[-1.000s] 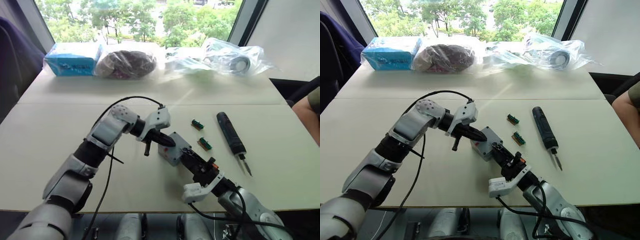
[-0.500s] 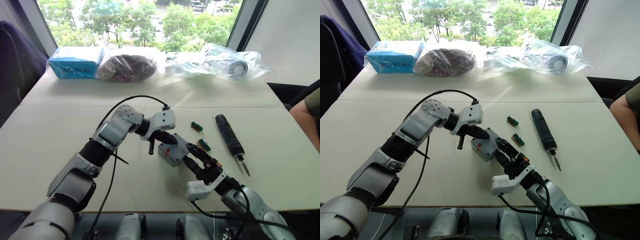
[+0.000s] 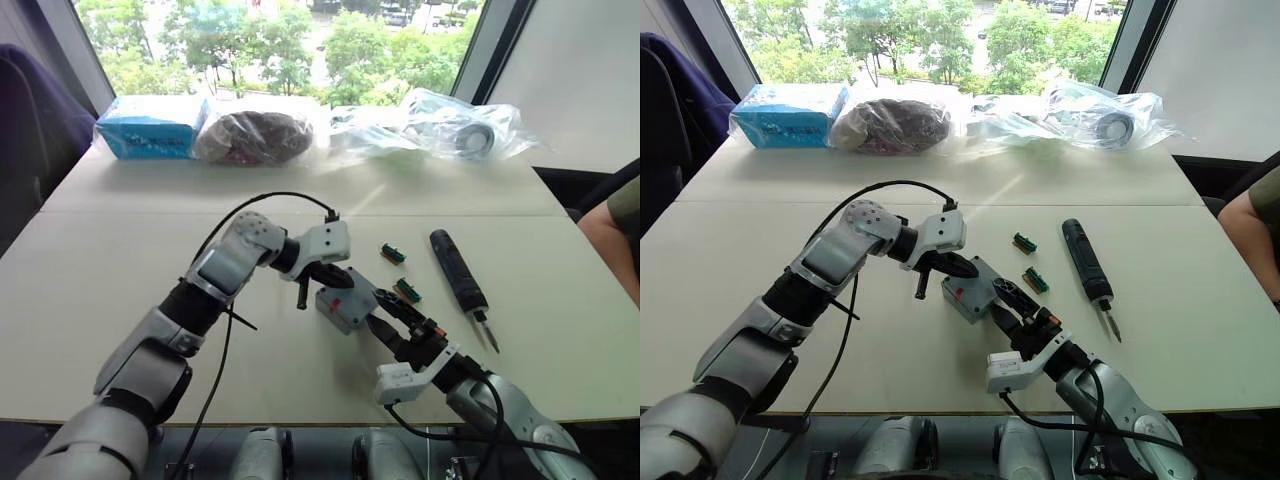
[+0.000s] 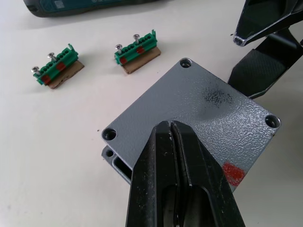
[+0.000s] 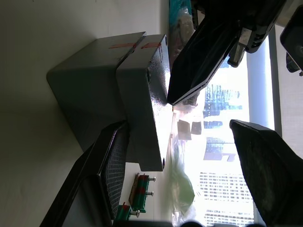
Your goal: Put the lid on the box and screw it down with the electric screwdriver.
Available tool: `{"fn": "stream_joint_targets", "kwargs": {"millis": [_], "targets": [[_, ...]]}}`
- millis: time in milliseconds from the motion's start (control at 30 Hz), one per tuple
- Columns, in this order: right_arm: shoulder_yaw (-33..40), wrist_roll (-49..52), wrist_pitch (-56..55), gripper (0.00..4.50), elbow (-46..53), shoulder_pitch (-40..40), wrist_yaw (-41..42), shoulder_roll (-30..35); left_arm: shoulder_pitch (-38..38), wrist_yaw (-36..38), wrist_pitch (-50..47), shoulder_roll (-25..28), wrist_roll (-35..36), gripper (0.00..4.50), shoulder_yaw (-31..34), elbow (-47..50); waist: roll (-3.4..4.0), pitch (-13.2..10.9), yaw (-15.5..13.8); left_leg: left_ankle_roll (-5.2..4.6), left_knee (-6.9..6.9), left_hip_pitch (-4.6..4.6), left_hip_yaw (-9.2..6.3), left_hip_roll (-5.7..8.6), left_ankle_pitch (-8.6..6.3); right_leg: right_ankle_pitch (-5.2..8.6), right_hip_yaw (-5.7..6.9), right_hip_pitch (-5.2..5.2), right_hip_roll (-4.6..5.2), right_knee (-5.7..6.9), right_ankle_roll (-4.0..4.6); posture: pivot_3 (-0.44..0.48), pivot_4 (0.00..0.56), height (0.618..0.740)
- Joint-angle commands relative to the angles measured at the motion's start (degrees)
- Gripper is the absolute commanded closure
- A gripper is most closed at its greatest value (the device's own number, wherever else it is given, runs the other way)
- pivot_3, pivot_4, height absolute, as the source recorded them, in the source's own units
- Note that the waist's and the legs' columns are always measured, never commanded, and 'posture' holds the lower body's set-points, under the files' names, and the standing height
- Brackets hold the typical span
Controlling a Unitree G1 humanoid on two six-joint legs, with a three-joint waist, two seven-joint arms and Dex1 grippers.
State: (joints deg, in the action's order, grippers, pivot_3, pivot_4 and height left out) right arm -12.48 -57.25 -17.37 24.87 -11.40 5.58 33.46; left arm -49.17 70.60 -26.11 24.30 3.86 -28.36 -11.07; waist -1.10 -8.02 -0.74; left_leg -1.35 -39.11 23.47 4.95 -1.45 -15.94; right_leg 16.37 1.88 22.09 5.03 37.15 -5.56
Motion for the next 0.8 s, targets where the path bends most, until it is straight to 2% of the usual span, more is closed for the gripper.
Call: {"fn": "stream_joint_targets", "kwargs": {"millis": [33,367,467,667,700,800], "targets": [[2.5,2.0,-1.0,1.07,2.7,-0.1,-0.3,0.8,2.8,-0.7,-1.8,1.4,-5.4,4.5,-4.7,-5.0,-0.02,0.0,0.0,-0.01,0.0,0.0,0.0,0.0,0.0,0.0,0.0,-0.01,0.0,-0.01,0.0,0.0,0.15,0.74],[3.8,4.2,-2.0,1.07,2.8,-1.1,-0.3,0.6,2.9,-0.9,-1.1,1.3,-5.7,4.5,-4.2,-5.2,-0.02,0.1,0.0,-0.08,0.01,-0.11,0.0,-0.02,-0.05,0.01,0.0,-0.11,0.0,-0.02,0.02,0.0,0.15,0.74],[4.7,5.9,-2.0,1.74,2.8,-1.9,0.2,0.7,2.7,-1.1,-0.8,1.4,-5.9,4.5,-4.2,-5.2,-0.02,0.1,0.0,-0.08,0.01,-0.11,-0.01,-0.02,-0.05,0.01,0.0,-0.11,0.0,-0.02,0.02,0.0,0.15,0.74],[6.2,11.5,-2.4,4.21,2.9,-3.1,1.0,-0.2,2.3,-1.2,-1.2,1.1,-4.4,4.5,-2.6,-4.2,-0.02,0.1,0.0,-0.09,0.01,-0.11,-0.01,-0.03,-0.06,0.01,0.0,-0.12,0.0,-0.03,0.03,0.0,0.15,0.74],[6.4,12.6,-2.5,4.47,3.0,-3.2,1.2,-0.3,2.1,-1.2,-1.4,1.0,-3.9,4.5,-1.9,-4.0,-0.02,0.1,0.0,-0.09,0.01,-0.11,-0.02,-0.03,-0.06,0.02,0.0,-0.12,0.0,-0.03,0.03,0.0,0.15,0.74],[7.1,17.4,-2.1,4.47,3.5,-3.5,2.6,-1.1,1.4,-1.7,-1.6,0.4,-1.8,4.5,0.9,-3.3,0.0,0.0,0.0,-0.11,0.01,-0.1,-0.01,-0.03,-0.07,0.02,-0.01,-0.11,0.01,-0.03,0.03,0.0,0.15,0.74]]}}
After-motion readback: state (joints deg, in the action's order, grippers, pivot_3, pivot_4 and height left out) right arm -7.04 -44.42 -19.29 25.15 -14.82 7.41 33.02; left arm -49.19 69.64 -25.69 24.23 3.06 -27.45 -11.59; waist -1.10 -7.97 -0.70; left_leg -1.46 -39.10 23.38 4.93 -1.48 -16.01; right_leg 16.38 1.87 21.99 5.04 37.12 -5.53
